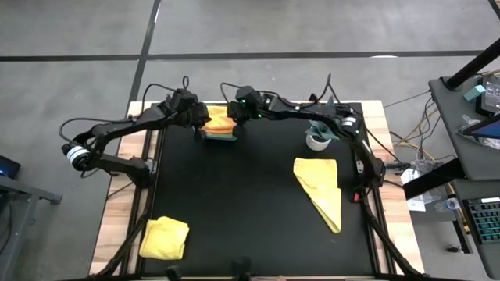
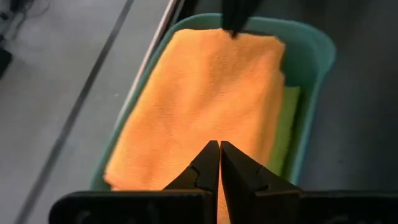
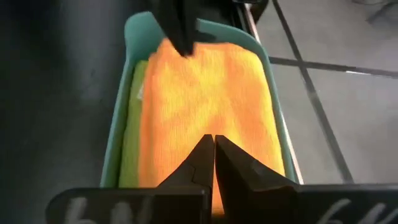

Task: Fold microfiber towels
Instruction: Put the orange microfiber cloth into the blue bin

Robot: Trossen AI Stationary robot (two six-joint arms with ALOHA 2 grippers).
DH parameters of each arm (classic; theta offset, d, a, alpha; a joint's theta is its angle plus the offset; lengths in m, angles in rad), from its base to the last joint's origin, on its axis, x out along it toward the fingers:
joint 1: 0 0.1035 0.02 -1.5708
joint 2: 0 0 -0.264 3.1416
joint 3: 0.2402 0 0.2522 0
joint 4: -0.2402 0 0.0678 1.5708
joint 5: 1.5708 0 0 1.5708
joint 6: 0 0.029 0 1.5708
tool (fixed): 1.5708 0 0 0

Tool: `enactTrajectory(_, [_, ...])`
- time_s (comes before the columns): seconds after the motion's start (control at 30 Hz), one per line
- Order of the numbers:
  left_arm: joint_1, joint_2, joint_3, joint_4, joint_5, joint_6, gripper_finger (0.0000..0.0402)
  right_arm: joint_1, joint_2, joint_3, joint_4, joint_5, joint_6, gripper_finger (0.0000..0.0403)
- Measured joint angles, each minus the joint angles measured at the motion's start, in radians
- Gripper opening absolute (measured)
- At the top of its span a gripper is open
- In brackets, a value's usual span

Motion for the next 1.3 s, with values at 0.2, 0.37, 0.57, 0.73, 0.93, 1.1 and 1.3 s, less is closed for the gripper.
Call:
enactTrajectory(0.2, [0.023, 0.066, 0.009, 0.012, 0.020, 0.070, 0.0000, -0.027, 0.103, 0.204, -0.152, -0.016, -0.002, 0.0008])
enactTrajectory(0.37, [0.036, 0.121, 0.017, 0.023, 0.019, 0.091, 0.0000, -0.036, 0.160, 0.264, -0.184, -0.082, -0.004, 0.0008])
enactTrajectory(0.57, [0.045, 0.144, 0.023, 0.032, 0.009, 0.093, 0.0000, -0.036, 0.200, 0.258, -0.198, -0.083, 0.001, 0.0008])
enactTrajectory(0.73, [0.049, 0.139, 0.021, 0.002, 0.001, 0.093, 0.0000, -0.036, 0.200, 0.257, -0.291, -0.082, -0.006, 0.0008])
enactTrajectory(0.93, [0.051, 0.141, 0.020, 0.002, -0.002, 0.090, 0.0000, -0.035, 0.200, 0.258, -0.293, -0.082, -0.024, 0.0008])
enactTrajectory(1.1, [0.051, 0.136, 0.026, -0.033, -0.025, 0.090, 0.0000, -0.034, 0.193, 0.266, -0.297, -0.076, -0.027, 0.0008])
enactTrajectory(1.3, [0.052, 0.089, 0.065, -0.038, -0.116, 0.109, 0.0000, -0.037, 0.177, 0.332, -0.309, -0.073, -0.029, 0.0008])
